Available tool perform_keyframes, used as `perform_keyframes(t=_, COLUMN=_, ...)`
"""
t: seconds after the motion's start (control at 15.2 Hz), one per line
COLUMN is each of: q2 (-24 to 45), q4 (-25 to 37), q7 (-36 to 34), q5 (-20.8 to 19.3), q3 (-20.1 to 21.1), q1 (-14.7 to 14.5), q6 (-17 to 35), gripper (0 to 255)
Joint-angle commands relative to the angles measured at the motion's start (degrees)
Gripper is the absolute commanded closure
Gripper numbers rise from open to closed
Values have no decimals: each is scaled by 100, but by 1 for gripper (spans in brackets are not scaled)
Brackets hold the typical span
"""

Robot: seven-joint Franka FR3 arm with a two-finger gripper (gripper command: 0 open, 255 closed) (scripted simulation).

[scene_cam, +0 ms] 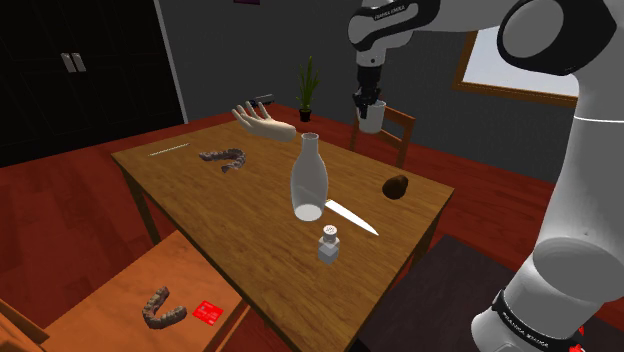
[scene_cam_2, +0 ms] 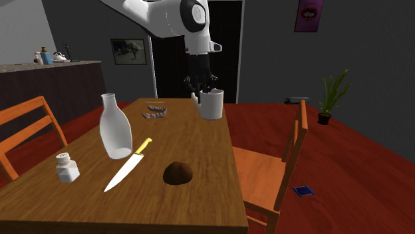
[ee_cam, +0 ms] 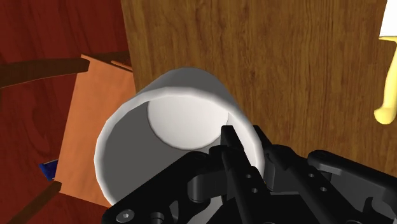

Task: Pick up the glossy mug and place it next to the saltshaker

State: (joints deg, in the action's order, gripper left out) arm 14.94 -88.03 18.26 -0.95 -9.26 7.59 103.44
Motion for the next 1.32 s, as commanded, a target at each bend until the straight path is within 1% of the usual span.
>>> perform_keyframes(t=0.0, q2=16, q4=162, q7=-2, q5=2, q3=2, q1=-2, q6=-146, gripper=255)
perform_keyframes(t=0.07, q2=18, q4=225, q7=1, q5=3, q3=1, q1=-1, q6=-207, gripper=255)
perform_keyframes(t=0.4, q2=-871, q4=-951, q7=-552, q5=-167, q3=181, q1=-357, q6=63, gripper=255)
perform_keyframes(t=0.73, q2=-1622, q4=-1866, q7=-1139, q5=-266, q3=439, q1=-657, q6=198, gripper=255)
perform_keyframes(t=1.25, q2=-2582, q4=-2925, q7=-2108, q5=-241, q3=974, q1=-1095, q6=240, gripper=255)
